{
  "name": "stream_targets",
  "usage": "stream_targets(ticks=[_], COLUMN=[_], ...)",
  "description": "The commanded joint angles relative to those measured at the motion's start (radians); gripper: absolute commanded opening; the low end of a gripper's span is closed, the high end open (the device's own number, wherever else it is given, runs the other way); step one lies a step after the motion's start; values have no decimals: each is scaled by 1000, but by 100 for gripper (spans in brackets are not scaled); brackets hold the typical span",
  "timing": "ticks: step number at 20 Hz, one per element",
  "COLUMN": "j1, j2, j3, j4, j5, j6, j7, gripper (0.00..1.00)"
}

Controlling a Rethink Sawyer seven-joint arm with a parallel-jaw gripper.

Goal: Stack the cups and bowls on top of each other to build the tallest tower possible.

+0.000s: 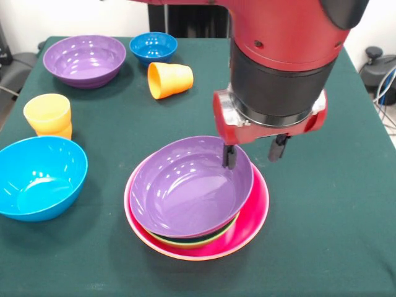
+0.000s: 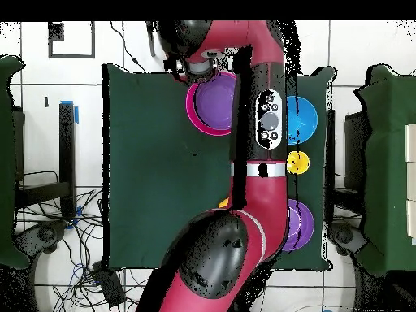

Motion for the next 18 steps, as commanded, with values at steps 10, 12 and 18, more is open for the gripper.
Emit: stream_targets(ticks=[10, 12, 18], j1=[44, 44, 50], j2=[17, 18, 15], j3=[-221, -228, -281], j4=[167, 172, 214], j5=[74, 89, 119], j6=[-215, -210, -240], j7=[237, 232, 247], gripper=[100, 100, 100])
